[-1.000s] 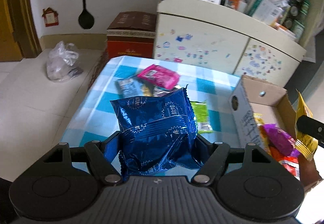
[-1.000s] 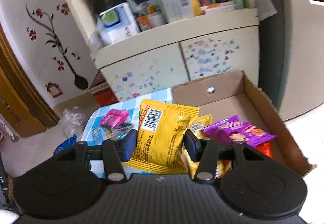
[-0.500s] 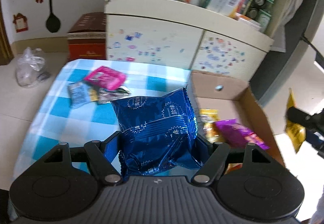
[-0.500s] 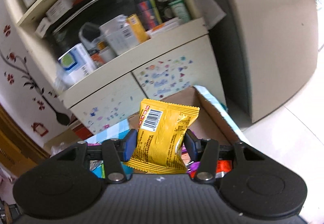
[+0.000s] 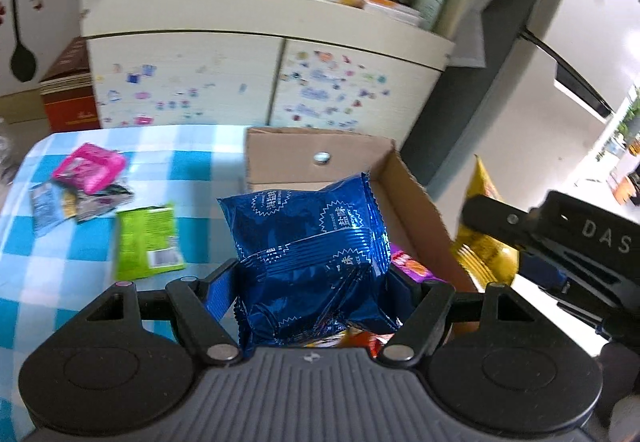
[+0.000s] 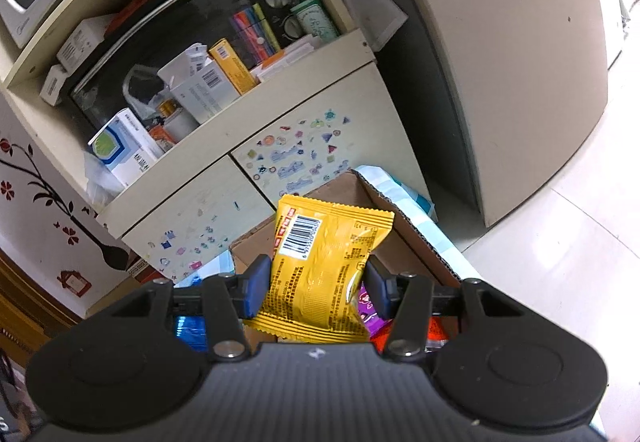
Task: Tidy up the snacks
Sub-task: 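Carry both packets over the cardboard box and open both grippers, then withdraw both grippers from the box back over the remaining packets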
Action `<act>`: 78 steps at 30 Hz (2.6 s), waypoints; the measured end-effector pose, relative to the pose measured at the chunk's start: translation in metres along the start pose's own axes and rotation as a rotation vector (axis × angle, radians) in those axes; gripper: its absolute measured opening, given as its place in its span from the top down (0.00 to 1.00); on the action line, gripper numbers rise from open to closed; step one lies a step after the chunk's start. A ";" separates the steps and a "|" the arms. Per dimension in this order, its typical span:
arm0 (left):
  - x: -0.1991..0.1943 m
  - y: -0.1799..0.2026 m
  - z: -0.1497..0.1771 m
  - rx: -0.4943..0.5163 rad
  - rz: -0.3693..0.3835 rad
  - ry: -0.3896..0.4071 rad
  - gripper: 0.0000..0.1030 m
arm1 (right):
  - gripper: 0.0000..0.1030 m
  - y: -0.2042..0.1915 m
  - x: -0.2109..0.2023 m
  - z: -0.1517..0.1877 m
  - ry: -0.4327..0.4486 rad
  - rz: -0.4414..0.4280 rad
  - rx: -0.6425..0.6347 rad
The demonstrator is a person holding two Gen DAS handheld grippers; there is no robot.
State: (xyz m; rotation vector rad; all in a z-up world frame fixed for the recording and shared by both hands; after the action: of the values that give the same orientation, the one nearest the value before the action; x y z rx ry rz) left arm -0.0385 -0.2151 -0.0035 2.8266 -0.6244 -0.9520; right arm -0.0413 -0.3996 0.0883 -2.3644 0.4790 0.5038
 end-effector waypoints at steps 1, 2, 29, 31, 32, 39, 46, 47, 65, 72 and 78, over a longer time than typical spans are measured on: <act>0.002 0.004 0.001 0.005 0.010 -0.001 0.22 | 0.50 0.001 0.001 0.000 -0.002 0.000 0.006; 0.003 0.006 0.000 0.007 0.014 -0.003 0.21 | 0.49 0.002 0.002 0.000 -0.006 0.002 0.011; -0.017 -0.049 -0.012 0.018 -0.056 0.011 0.05 | 0.31 -0.008 0.013 0.011 -0.029 -0.042 0.031; -0.020 -0.063 -0.013 0.021 -0.075 0.012 0.05 | 0.30 -0.011 0.013 0.012 -0.031 -0.045 0.024; -0.022 -0.072 -0.013 0.018 -0.087 0.012 0.05 | 0.30 -0.012 0.013 0.013 -0.032 -0.047 0.020; -0.033 -0.128 -0.023 0.007 -0.167 0.030 0.05 | 0.29 -0.022 0.016 0.020 -0.042 -0.070 -0.023; -0.038 -0.181 -0.027 -0.046 -0.240 0.026 0.04 | 0.29 -0.036 0.017 0.028 -0.052 -0.090 -0.072; -0.038 -0.188 -0.026 -0.051 -0.249 0.023 0.04 | 0.29 -0.039 0.017 0.028 -0.051 -0.093 -0.081; -0.001 -0.274 -0.030 0.165 -0.355 0.001 0.04 | 0.27 -0.127 0.024 0.080 -0.138 -0.237 -0.296; 0.026 -0.281 -0.028 0.212 -0.269 -0.019 0.04 | 0.27 -0.162 0.035 0.121 -0.211 -0.304 -0.388; 0.052 -0.286 -0.026 0.307 -0.198 -0.032 0.05 | 0.27 -0.163 0.055 0.150 -0.286 -0.282 -0.382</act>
State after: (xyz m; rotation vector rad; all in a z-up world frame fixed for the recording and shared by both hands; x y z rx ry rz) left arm 0.1145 0.0229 -0.0730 3.2007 -0.5435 -1.0120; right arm 0.0471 -0.1940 0.0432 -2.6014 -0.0912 0.8418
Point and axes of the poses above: each gripper's, at about its wrist camera, not at the fingertips, and x roughly the way its jaws point, y to its right, z to its underside, the point moved 9 cm from there along x, roughly the way its jaws point, and after that the axes turned 14 degrees about y, right-handed, at the moved point
